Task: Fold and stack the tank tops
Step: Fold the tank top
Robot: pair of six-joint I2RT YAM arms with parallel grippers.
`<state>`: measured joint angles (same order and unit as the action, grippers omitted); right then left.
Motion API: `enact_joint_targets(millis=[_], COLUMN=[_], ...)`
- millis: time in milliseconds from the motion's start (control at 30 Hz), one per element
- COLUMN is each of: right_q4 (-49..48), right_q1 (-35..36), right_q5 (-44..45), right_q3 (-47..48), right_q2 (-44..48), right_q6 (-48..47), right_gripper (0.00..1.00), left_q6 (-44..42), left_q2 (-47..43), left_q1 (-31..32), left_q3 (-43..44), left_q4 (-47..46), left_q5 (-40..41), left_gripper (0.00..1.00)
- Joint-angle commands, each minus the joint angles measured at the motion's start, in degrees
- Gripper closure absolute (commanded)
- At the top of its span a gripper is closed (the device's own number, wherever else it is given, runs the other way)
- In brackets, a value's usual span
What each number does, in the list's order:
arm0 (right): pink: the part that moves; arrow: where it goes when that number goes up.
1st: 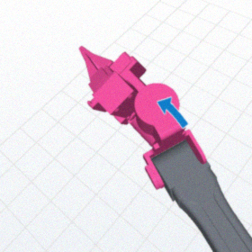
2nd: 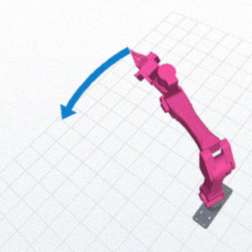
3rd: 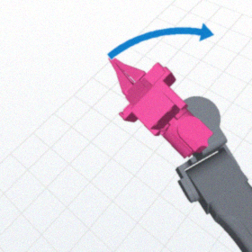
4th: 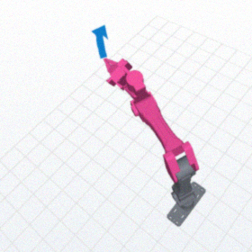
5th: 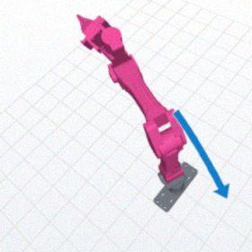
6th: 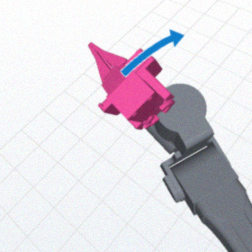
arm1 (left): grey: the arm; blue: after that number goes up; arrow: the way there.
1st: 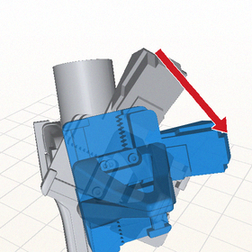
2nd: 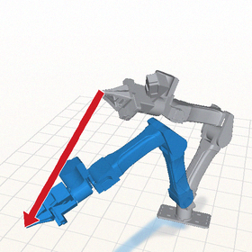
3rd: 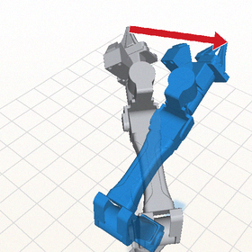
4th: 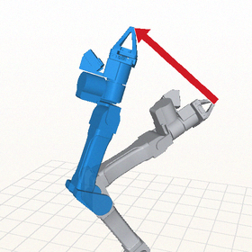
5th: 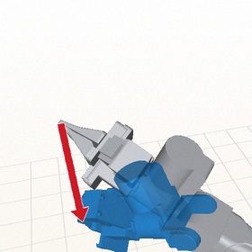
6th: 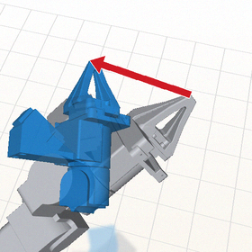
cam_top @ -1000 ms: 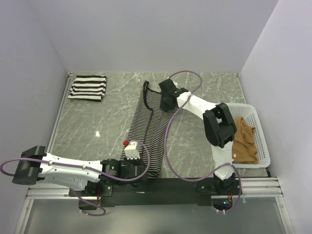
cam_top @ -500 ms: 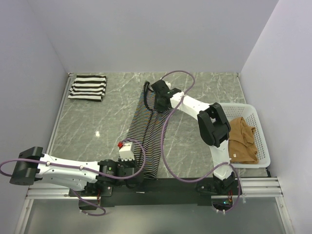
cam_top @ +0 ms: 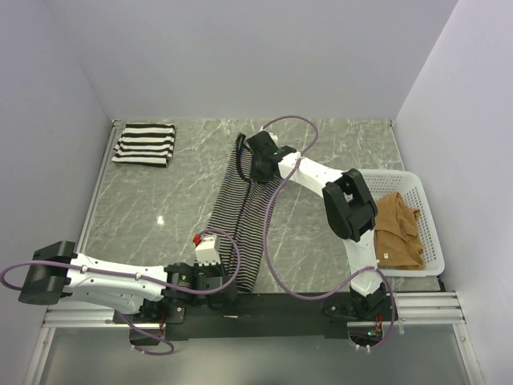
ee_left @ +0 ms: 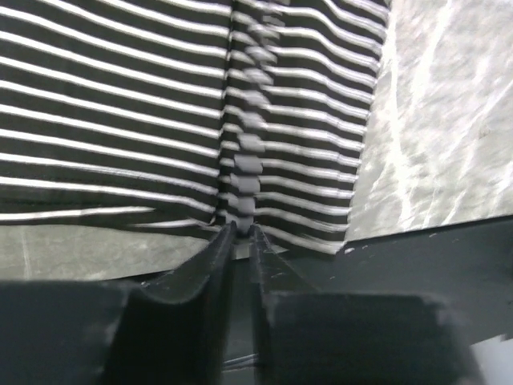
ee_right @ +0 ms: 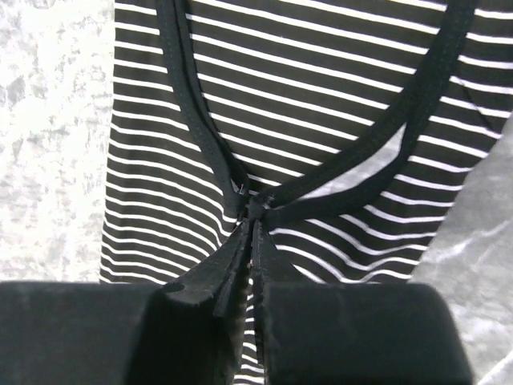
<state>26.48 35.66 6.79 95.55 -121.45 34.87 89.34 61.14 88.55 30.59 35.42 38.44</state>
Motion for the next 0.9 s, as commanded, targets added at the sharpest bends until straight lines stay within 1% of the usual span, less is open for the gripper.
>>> enact_joint_targets(millis=[0, 100, 133, 200, 233, 300, 333, 367, 400, 433, 467, 500, 533, 567, 600, 633, 667, 700, 733, 767, 833, 867], right_q4=[-5.74, -6.0, -6.09, -6.52, -6.96, -7.14, -6.97, -6.79, -6.18, -5.65, -5.39, -5.21, -5.04, -4.77, -5.21, -5.21, -5.04, -3.73, -3.46, -3.97, -3.37, -2.06], right_q1=[0.02, 0.11, 0.02, 0.02, -0.06, -0.06, -0.06, -0.15, -0.15, -0.41, -0.5, -0.85, -1.55, -1.99, -2.43, -2.7, -3.48, -3.93, -4.19, -4.89, -5.51, -6.3], right_q5=[-0.11, -0.37, -0.2, 1.03, 1.47, 2.87, 3.58, 4.11, 4.46, 4.81, 4.81, 4.21, 3.5, 2.8, 2.1, 1.74, 1.22, 0.52, 0.07, -0.19, -1.94, -2.3], right_q3=[-1.5, -2.29, -3.17, -4.48, -6.41, -8.18, -9.92, -10.81, -11.52, -12.22, -12.49, -12.84, -13.02, -12.93, -13.02, -12.67, -12.06, -11.27, -10.48, -10.38, -8.9, -7.84], right_q2=[0.77, 2.18, 2.79, 5.86, 7.18, 10.96, 12.1, 13.5, 13.95, 14.04, 13.52, 13.17, 12.64, 11.25, 10.62, 9.83, 7.74, 6.67, 5.36, 4.74, 2.11, 1.05], right_q6=[-0.68, -0.86, -1.03, -1.12, -1.12, -0.77, 0.1, 0.63, 0.9, 1.33, 1.43, 1.51, 1.78, 1.86, 1.78, 1.78, 1.6, 1.43, 1.08, 0.9, 0.29, 0.02], right_gripper=[0.78, 0.66, 0.6, 0.55, 0.51, 0.5, 0.5, 0.5, 0.51, 0.53, 0.55, 0.59, 0.63, 0.68, 0.7, 0.71, 0.73, 0.78, 0.79, 0.79, 0.79, 0.79], left_q6=[0.22, 0.4, 0.4, -0.13, -1.0, -3.02, -6.42, -8.72, -15.1, -18.81, -22.16, -27.59, -30.16, -32.28, -35.78, -37.29, -38.44, -40.37, -41.08, -41.7, -43.11, -43.46], left_q2=[0.73, -0.67, -1.29, -3.65, -4.45, -6.38, -6.91, -7.44, -8.31, -9.02, -9.29, -9.2, -8.51, -7.37, -3.79, -1.66, 0.45, 4.64, 6.51, 10.01, 13.54, 17.48], left_q1=[-0.05, -0.05, -0.05, -0.31, -0.57, -2.32, -5.38, -7.76, -10.57, -16.95, -20.32, -23.57, -30.04, -33.06, -35.53, -39.3, -40.9, -42.4, -45.02, -46.35, -49.86, -50.75], left_q3=[0.69, 1.92, 2.37, 3.77, 4.3, 5.53, 5.8, 5.97, 5.71, 5.45, 5.27, 5.27, 5.53, 6.32, 8.85, 10.18, 12.89, 14.13, 15.19, 16.86, 18.71, 21.24], left_q4=[2.1, 3.6, 4.13, 5.97, 5.98, 5.28, 4.23, 2.91, -2.15, -5.15, -8.06, -13.74, -15.97, -17.74, -18.8, -20.72, -21.35, -21.97, -24.06, -25.21, -27.76, -28.73], left_q5=[-1.17, 0.05, 0.58, 2.42, 2.87, 3.57, 3.23, 2.35, 1.04, -3.85, -5.98, -8.35, -12.55, -14.86, -16.19, -18.2, -19.18, -20.06, -21.2, -23.56, -26.82, -28.83], left_gripper=[0.7, 0.65, 0.62, 0.61, 0.61, 0.61, 0.64, 0.66, 0.66, 0.69, 0.69, 0.68, 0.68, 0.69, 0.71, 0.73, 0.75, 0.77, 0.81, 0.81, 0.82, 0.83])
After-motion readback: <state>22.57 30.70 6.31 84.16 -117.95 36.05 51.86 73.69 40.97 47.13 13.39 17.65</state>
